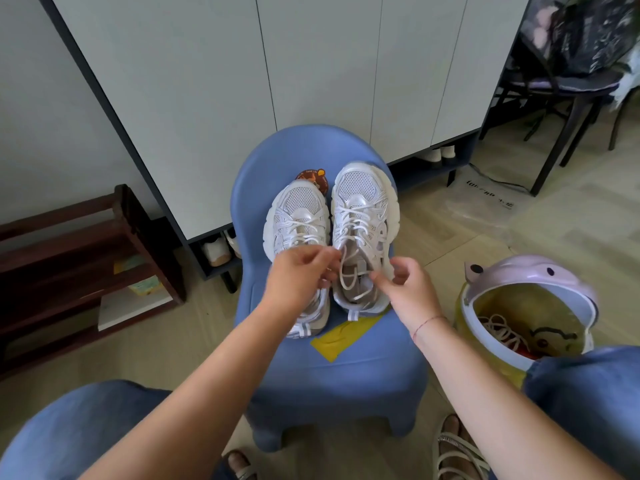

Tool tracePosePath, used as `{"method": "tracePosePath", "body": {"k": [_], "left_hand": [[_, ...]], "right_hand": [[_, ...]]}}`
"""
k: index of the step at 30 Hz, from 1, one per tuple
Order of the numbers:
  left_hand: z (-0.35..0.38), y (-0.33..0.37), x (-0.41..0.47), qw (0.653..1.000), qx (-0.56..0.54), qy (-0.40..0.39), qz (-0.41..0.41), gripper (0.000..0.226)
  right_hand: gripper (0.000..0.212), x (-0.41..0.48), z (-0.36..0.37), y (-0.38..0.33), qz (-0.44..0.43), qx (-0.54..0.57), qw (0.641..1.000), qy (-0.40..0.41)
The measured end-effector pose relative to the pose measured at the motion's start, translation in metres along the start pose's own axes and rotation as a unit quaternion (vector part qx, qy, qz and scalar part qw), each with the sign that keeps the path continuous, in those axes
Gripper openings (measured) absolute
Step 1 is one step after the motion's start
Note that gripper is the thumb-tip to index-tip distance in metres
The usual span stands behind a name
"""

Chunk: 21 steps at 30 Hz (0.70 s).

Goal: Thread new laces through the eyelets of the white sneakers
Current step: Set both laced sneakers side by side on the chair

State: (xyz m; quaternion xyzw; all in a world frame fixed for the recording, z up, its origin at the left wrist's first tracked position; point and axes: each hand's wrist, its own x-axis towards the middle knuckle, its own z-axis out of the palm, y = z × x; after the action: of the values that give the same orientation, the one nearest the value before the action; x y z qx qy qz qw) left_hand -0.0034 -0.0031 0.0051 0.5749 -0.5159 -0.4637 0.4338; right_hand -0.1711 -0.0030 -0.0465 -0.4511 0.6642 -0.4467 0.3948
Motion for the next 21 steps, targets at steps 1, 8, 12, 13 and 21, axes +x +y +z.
{"method": "tracePosePath", "body": {"k": [1, 8, 12, 13, 21], "left_hand": [[-0.009, -0.001, 0.002, 0.995, 0.05, 0.074, 0.042, 0.014], [-0.048, -0.051, 0.025, 0.988, -0.022, -0.013, -0.154, 0.109], [-0.052, -0.082, 0.04, 0.991, -0.015, -0.05, -0.127, 0.11], [-0.052, -0.084, 0.041, 0.991, -0.021, -0.037, -0.131, 0.103], [-0.037, -0.07, 0.005, 0.976, -0.054, -0.039, -0.209, 0.036]], "right_hand": [[0.058, 0.003, 0.003, 0.0, -0.018, -0.02, 1.0, -0.001], [0.105, 0.033, 0.014, 0.003, -0.002, 0.046, 0.995, -0.087], [0.098, 0.039, 0.011, 0.006, 0.001, 0.051, 0.995, -0.082], [0.097, 0.038, 0.009, 0.005, 0.004, 0.048, 0.995, -0.084], [0.085, 0.009, -0.008, 0.012, 0.097, -0.001, 0.99, -0.102]]}}
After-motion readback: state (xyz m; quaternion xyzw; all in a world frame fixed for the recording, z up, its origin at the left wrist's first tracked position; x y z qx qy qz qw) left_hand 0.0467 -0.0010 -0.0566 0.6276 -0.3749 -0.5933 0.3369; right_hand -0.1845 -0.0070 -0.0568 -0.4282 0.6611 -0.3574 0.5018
